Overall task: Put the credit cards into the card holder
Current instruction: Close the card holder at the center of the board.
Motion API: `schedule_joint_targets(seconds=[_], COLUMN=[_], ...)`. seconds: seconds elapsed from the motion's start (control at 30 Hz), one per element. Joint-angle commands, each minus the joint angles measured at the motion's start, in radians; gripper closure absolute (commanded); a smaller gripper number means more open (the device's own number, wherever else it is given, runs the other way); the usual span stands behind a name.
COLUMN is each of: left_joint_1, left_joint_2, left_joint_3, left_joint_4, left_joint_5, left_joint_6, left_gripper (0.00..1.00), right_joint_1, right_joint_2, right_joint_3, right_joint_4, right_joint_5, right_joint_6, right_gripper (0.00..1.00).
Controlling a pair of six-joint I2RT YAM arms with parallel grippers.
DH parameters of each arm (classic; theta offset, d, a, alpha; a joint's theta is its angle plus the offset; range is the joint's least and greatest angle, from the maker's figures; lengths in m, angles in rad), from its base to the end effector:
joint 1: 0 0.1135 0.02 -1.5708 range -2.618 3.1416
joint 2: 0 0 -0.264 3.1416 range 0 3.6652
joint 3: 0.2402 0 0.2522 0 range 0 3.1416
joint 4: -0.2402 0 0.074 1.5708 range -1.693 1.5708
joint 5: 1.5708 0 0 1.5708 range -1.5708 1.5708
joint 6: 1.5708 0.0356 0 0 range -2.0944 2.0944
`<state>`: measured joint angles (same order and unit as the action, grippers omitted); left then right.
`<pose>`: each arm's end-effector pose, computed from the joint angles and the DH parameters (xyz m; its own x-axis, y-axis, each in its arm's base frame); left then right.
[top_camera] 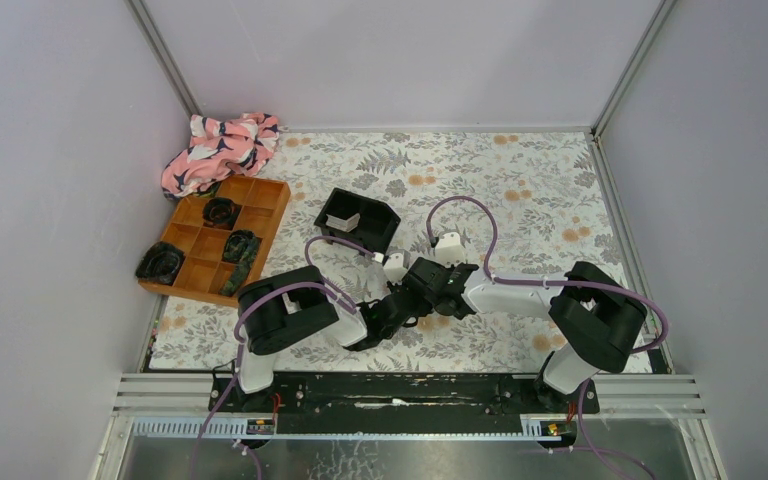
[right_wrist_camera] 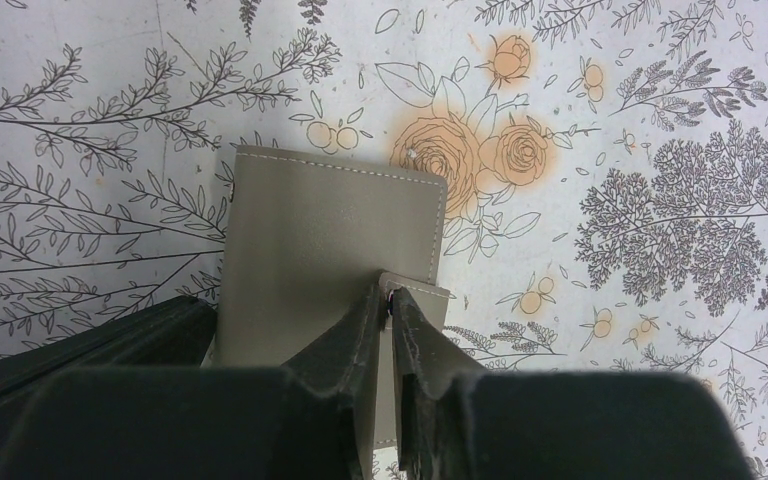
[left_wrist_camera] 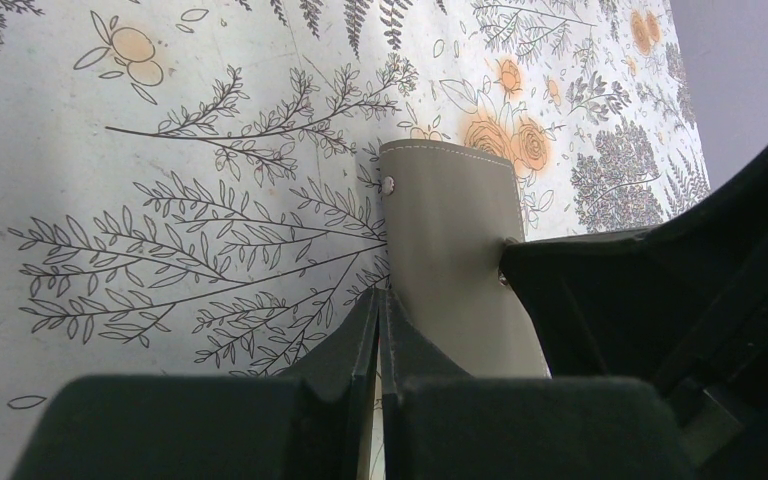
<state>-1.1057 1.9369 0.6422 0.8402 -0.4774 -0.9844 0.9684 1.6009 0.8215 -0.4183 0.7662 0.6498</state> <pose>0.1644 -0.2911 0.0943 -0.6160 -0.4220 -0.6652 0.1728 0.7514 -0.6368 0.1794 0.2173 0.1551 -0.6927 -0.2379 -0.6809 -0.0394 0.9551 -0.2936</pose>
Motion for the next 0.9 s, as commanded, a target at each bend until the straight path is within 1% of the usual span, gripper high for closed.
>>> schedule_joint_targets(seconds=[0.0, 0.23, 0.53, 0.77, 0.87], left_joint_1=[0.001, -0.002, -0.003, -0.002, -0.002], left_joint_2=[0.044, 0.044, 0.039, 0.034, 0.038], left_joint_3=[0.013, 0.01, -0.024, -0.038, -0.046], left_joint_4=[-0.079, -0.073, -0.017, 0.011, 0.022], left_joint_5=[0.026, 0.029, 0.039, 0.047, 0.052], left_joint_6=[0.021, 0.011, -0.011, -0.028, -0.036], left_gripper=[0.95, 0.95, 0.95, 0.95, 0.95], right_joint_1=[0.074, 0.079, 0.079, 0.079, 0.079], right_joint_2=[0.027, 0.003, -0.006, -0.01, -0.022], right_joint_3=[0.007, -0.006, -0.027, -0.025, -0.017], right_joint_4=[-0.052, -0.031, 0.012, -0.001, -0.018], right_joint_5=[-0.028, -0.044, -0.081, -0.076, -0.061], right_joint_6=[0.05, 0.057, 0.06, 0.071, 0.077], right_gripper=[0.85, 0.85, 0.85, 0.84, 0.83])
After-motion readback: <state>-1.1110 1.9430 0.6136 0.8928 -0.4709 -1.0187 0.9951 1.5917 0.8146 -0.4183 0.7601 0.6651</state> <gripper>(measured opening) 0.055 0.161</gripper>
